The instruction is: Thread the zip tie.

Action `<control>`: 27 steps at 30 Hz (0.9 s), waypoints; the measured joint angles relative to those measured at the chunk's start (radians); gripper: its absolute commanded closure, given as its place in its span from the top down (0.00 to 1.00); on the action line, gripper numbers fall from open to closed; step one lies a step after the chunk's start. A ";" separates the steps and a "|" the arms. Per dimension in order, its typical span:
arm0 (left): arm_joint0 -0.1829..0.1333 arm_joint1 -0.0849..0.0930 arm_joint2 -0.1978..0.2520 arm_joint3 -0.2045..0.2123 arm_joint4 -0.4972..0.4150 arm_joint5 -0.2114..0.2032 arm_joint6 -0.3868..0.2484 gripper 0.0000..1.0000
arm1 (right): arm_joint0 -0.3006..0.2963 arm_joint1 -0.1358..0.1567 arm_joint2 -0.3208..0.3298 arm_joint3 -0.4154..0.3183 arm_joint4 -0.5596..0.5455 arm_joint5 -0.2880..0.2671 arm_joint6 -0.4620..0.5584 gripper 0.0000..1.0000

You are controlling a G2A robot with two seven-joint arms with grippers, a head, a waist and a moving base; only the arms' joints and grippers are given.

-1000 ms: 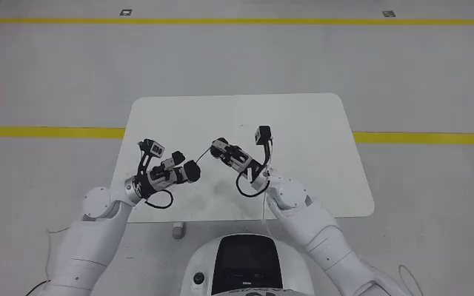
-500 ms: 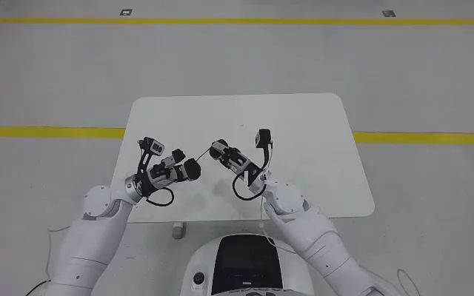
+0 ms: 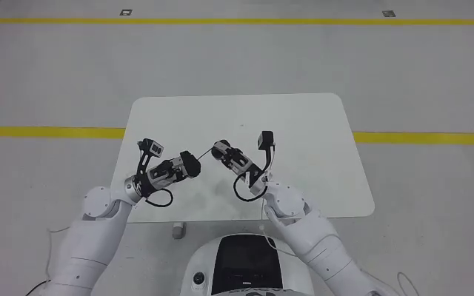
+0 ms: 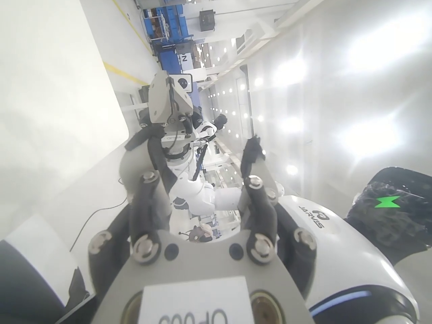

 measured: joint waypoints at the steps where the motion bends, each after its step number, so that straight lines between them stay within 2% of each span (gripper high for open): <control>1: 0.000 0.000 0.001 0.001 0.000 0.000 0.001 0.26 | -0.002 0.000 0.001 -0.001 0.002 -0.002 0.001 0.00; 6: 0.000 0.000 0.003 0.005 0.003 0.000 0.005 0.25 | -0.009 0.002 0.007 -0.005 0.006 -0.009 0.003 0.00; 24: 0.000 0.002 0.013 0.008 0.003 0.000 0.002 0.09 | -0.024 0.003 0.013 -0.022 0.001 -0.014 -0.017 0.00; 27: 0.000 0.002 0.014 0.008 0.002 0.000 0.003 0.09 | -0.024 0.003 0.013 -0.023 0.000 -0.011 -0.021 0.00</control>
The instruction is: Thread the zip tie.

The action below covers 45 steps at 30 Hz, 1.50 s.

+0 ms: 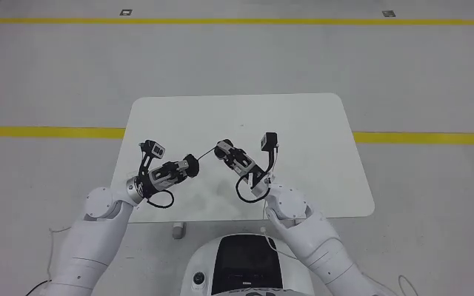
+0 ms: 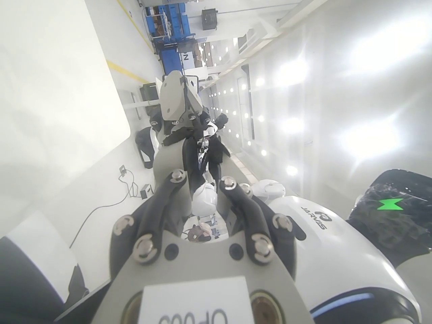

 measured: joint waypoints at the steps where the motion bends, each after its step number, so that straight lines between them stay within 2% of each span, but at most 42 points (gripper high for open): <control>1: 0.000 0.000 0.000 0.000 0.000 0.000 0.000 0.08 | 0.000 0.000 0.000 0.000 0.000 0.001 0.000 0.00; 7: 0.001 0.001 0.001 0.000 -0.002 0.000 -0.001 0.07 | 0.000 0.000 -0.001 -0.002 0.000 0.005 0.002 0.00; 15: 0.000 0.002 0.003 -0.001 -0.005 0.000 0.001 0.17 | -0.001 0.000 -0.001 -0.004 -0.004 0.008 0.004 0.00; 21: -0.002 0.003 0.005 0.001 -0.005 0.000 0.000 0.08 | 0.000 0.000 -0.003 -0.002 -0.006 0.011 0.004 0.00; 24: -0.002 0.003 0.006 0.002 -0.005 0.000 0.000 0.00 | 0.000 0.000 -0.003 -0.001 -0.007 0.012 0.003 0.00; 31: -0.002 0.004 0.007 0.003 -0.004 0.000 -0.001 0.00 | 0.000 -0.001 -0.005 -0.001 -0.011 0.014 0.000 0.00; 32: -0.001 0.005 0.007 0.003 -0.004 0.000 -0.001 0.00 | -0.001 0.000 -0.005 -0.001 -0.012 0.014 0.000 0.11; 33: -0.001 0.005 0.007 0.003 -0.004 0.000 -0.001 0.00 | -0.001 0.000 -0.005 -0.001 -0.012 0.014 0.002 0.60; 34: -0.001 0.005 0.007 0.003 -0.004 0.000 -0.002 0.00 | -0.001 0.000 -0.005 -0.001 -0.012 0.014 0.005 1.00; 40: 0.000 0.008 0.006 0.004 -0.008 0.005 -0.026 0.00 | 0.000 0.002 -0.002 0.000 0.002 0.005 0.036 1.00; 45: -0.011 0.015 -0.012 0.020 -0.056 0.043 -0.098 0.00 | 0.009 0.012 0.024 0.010 0.009 0.001 0.125 1.00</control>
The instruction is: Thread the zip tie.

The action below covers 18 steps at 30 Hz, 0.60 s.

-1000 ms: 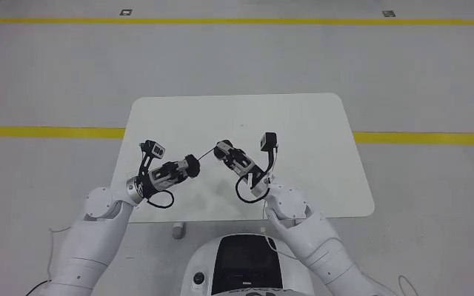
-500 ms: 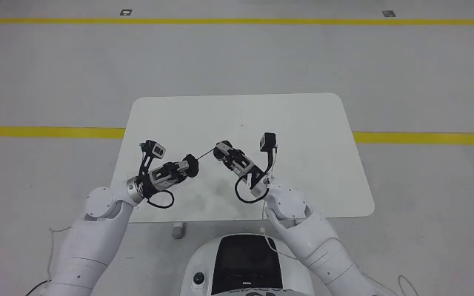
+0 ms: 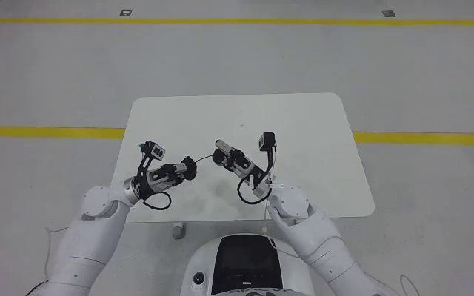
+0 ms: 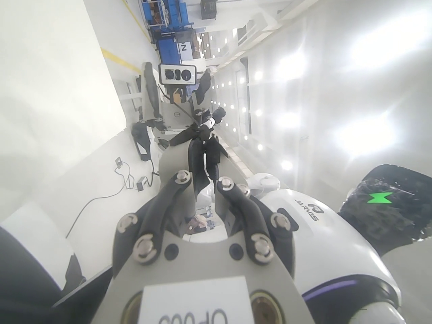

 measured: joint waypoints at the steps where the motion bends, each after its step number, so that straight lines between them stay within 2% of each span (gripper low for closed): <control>1: -0.004 0.002 -0.004 0.004 -0.007 0.013 -0.020 0.00 | 0.003 0.003 0.007 0.002 0.003 -0.003 0.023 1.00; 5: -0.024 0.013 -0.032 0.028 -0.020 0.064 -0.101 0.00 | 0.027 0.015 0.042 0.039 0.030 -0.014 0.142 1.00; 11: -0.049 0.026 -0.049 0.055 -0.009 0.125 -0.183 0.00 | 0.068 0.023 0.048 0.088 0.096 -0.013 0.337 1.00; 13: -0.055 0.029 -0.048 0.056 0.019 0.139 -0.192 0.00 | 0.068 0.023 0.048 0.088 0.095 -0.012 0.328 1.00; 18: -0.055 0.029 -0.047 0.055 0.020 0.139 -0.192 0.00 | 0.067 0.023 0.048 0.087 0.094 -0.012 0.320 1.00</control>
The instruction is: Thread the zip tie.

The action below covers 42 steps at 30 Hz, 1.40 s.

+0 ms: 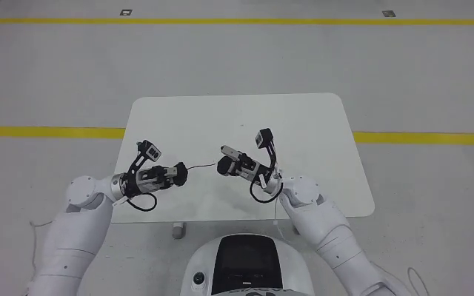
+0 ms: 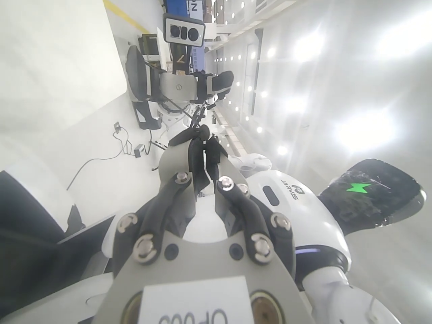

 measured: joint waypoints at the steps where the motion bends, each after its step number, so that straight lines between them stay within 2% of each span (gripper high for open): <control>1: 0.000 0.000 0.000 0.000 0.000 0.000 0.000 0.00 | 0.000 0.000 0.000 0.000 0.000 0.000 0.000 1.00; 3: -0.002 -0.002 0.013 -0.006 -0.004 0.007 0.006 0.00 | -0.003 0.000 0.000 0.007 0.005 0.009 -0.004 1.00; 5: -0.014 -0.003 0.032 0.008 -0.010 0.011 0.000 0.00 | -0.001 0.001 -0.004 0.022 0.008 0.021 0.016 1.00; 7: -0.027 -0.005 0.051 0.030 -0.034 0.014 -0.015 0.00 | 0.010 0.000 -0.008 0.044 0.059 0.016 0.096 1.00; 10: -0.043 -0.002 0.087 0.049 -0.097 0.017 -0.015 0.00 | 0.044 -0.001 -0.016 0.103 0.193 0.008 0.243 1.00; 17: -0.054 0.030 0.167 0.064 -0.224 0.008 -0.014 0.00 | 0.132 -0.023 -0.070 0.240 0.375 0.004 0.444 1.00; 22: -0.059 0.061 0.214 0.055 -0.276 -0.013 -0.014 0.00 | 0.180 -0.040 -0.106 0.335 0.425 -0.003 0.479 1.00; 26: -0.066 0.089 0.258 0.055 -0.292 -0.033 -0.014 0.00 | 0.211 -0.052 -0.131 0.400 0.425 -0.020 0.471 1.00; 30: -0.075 0.106 0.287 0.055 -0.288 -0.058 -0.014 0.00 | 0.211 -0.052 -0.131 0.401 0.424 -0.021 0.470 1.00; 34: -0.075 0.105 0.286 0.055 -0.288 -0.057 -0.014 0.00 | 0.207 -0.052 -0.131 0.395 0.424 -0.017 0.466 1.00; 38: -0.072 0.102 0.298 0.036 -0.268 -0.047 0.021 0.00 | 0.187 -0.048 -0.131 0.353 0.419 0.013 0.470 1.00; 42: -0.070 0.100 0.298 0.033 -0.291 -0.035 -0.003 0.00 | 0.184 -0.044 -0.127 0.343 0.422 0.019 0.499 1.00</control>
